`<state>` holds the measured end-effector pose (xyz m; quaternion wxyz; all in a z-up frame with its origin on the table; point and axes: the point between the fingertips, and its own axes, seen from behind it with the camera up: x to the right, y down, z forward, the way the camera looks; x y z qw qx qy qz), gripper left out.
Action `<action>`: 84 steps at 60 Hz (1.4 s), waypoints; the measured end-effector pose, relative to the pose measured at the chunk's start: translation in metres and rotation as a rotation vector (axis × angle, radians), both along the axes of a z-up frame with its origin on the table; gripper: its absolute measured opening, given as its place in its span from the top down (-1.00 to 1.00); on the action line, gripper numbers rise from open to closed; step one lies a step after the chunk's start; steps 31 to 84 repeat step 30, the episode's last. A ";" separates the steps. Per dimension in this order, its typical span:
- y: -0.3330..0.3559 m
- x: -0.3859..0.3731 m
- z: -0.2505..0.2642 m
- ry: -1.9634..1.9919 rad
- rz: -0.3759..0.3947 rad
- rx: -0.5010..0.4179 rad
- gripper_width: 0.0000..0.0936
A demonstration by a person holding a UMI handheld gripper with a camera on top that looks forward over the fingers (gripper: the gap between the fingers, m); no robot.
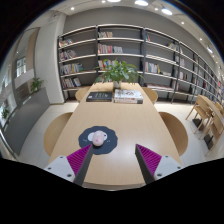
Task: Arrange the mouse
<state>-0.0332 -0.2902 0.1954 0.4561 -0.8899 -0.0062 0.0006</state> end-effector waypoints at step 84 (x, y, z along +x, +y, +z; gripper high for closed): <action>-0.013 0.000 0.005 0.001 -0.008 0.024 -0.84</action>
